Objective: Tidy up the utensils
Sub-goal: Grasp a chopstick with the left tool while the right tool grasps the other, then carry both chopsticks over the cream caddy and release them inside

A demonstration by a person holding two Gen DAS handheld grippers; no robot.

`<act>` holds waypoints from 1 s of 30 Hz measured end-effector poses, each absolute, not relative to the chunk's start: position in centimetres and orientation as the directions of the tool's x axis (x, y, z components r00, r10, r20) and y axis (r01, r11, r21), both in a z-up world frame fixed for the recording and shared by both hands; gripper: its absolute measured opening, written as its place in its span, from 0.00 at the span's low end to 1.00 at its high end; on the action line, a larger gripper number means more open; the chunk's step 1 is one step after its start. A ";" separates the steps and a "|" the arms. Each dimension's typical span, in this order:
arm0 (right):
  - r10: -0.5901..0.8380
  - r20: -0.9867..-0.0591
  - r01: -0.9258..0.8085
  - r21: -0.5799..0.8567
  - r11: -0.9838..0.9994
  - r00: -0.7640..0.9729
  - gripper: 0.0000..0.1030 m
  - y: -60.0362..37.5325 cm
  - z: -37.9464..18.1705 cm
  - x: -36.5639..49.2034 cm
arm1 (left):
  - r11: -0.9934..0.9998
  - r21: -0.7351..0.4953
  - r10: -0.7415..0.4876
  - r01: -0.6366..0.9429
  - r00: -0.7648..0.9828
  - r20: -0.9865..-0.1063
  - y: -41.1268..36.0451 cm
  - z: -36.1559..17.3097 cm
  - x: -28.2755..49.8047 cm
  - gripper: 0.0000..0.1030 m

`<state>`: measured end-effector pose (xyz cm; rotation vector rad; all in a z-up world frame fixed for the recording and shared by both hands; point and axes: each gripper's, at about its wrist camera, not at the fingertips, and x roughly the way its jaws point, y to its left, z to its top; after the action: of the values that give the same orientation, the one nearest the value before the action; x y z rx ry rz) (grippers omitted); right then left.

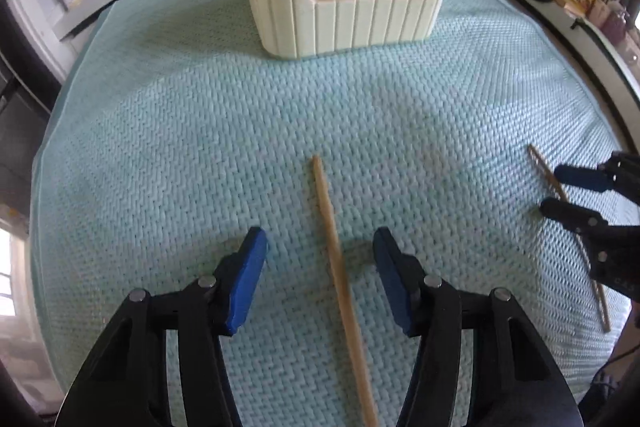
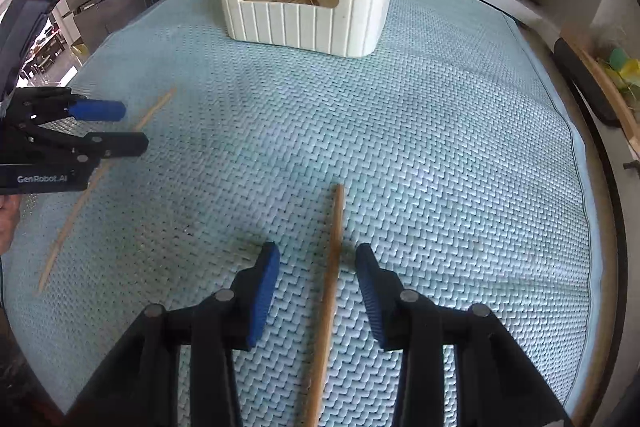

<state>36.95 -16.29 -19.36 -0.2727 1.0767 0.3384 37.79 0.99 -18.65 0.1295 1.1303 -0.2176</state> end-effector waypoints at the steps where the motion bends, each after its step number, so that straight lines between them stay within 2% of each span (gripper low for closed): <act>1: 0.141 -0.892 -0.397 -0.046 0.916 0.430 0.17 -16.3 -19.2 37.2 | 0.971 -0.013 -0.112 0.239 0.405 -0.908 1.0 -18.6 38.0 0.44; 2: 0.144 -0.892 -0.393 -0.041 0.919 0.429 0.06 -16.3 -19.2 37.3 | 0.969 -0.019 -0.119 0.245 0.400 -0.909 0.8 -18.5 38.1 0.21; 3: 0.154 -0.890 -0.391 -0.030 0.920 0.430 0.06 -16.3 -19.2 37.5 | 0.967 -0.028 -0.131 0.255 0.397 -0.909 0.6 -18.5 38.2 0.09; 4: 0.163 -0.887 -0.390 -0.021 0.921 0.432 0.06 -16.5 -19.2 38.0 | 0.964 -0.042 -0.146 0.263 0.389 -0.909 0.4 -18.5 38.2 0.05; 9: 0.239 -0.853 -0.346 0.074 0.935 0.464 0.06 -18.3 -17.2 38.2 | 0.962 -0.071 -0.183 0.264 0.427 -0.886 0.1 -17.3 37.1 0.03; 16: 0.361 -0.700 -0.338 0.179 0.924 0.616 0.06 -21.0 -7.7 34.9 | 0.959 -0.125 -0.257 0.255 0.590 -0.765 2.0 -8.6 33.1 0.03; 25: 0.401 -0.489 -0.364 0.172 0.915 0.775 0.06 -22.1 1.3 30.4 | 0.947 -0.186 -0.321 0.263 0.735 -0.597 4.6 0.2 30.5 0.03; 30: 0.373 -0.435 -0.356 0.123 0.926 0.820 0.06 -21.3 3.8 30.8 | 0.946 -0.201 -0.323 0.254 0.772 -0.547 5.2 2.0 31.0 0.03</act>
<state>30.79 -21.33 3.79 0.0367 0.4707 0.3882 31.03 5.17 2.05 -0.1184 0.6138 -0.3135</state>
